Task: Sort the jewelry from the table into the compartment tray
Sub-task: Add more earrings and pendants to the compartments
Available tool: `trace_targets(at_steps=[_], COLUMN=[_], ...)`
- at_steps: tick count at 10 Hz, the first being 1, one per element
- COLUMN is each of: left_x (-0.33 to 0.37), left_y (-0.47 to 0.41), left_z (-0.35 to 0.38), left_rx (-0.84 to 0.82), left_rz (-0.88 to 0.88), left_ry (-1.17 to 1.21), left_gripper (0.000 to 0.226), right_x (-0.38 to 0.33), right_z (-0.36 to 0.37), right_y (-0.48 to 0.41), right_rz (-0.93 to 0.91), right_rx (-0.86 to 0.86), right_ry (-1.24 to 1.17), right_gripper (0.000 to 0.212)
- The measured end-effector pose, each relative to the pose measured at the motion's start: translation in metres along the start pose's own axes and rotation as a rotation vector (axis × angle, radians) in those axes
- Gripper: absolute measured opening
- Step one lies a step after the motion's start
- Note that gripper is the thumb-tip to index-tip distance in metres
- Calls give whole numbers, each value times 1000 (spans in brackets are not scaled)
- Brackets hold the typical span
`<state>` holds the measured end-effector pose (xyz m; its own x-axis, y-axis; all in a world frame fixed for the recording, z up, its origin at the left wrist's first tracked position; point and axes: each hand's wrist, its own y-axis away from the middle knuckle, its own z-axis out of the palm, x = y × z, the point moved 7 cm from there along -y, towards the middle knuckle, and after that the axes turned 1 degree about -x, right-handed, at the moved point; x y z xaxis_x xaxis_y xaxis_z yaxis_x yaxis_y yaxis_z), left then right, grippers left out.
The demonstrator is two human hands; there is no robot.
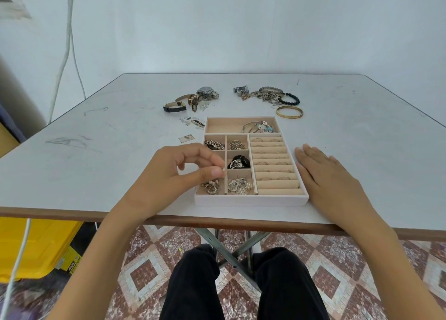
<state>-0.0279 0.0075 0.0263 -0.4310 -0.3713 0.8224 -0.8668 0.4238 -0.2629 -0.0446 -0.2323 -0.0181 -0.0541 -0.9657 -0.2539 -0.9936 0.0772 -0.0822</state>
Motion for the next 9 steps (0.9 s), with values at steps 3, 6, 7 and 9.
trace_targets(at_steps=[3,6,7,9], left_x=[2,7,11,11], left_y=[1,-3,-4,-4], left_z=[-2,4,5,1], left_rx=[-7,-117,-140,-125], left_rz=[40,112,140,134], left_ry=[-217,-365,-399,-416], left_gripper=[7,8,8,10], right_x=[-1,-1,0,-1], right_z=[-1,-1,-1,-2], right_y=[1,2,2,3], right_rz=[4,9,9,4], right_rx=[-2,-4,-1,8], right_ry=[-8,-20,-24,-28], right_gripper=[52,51,52,51])
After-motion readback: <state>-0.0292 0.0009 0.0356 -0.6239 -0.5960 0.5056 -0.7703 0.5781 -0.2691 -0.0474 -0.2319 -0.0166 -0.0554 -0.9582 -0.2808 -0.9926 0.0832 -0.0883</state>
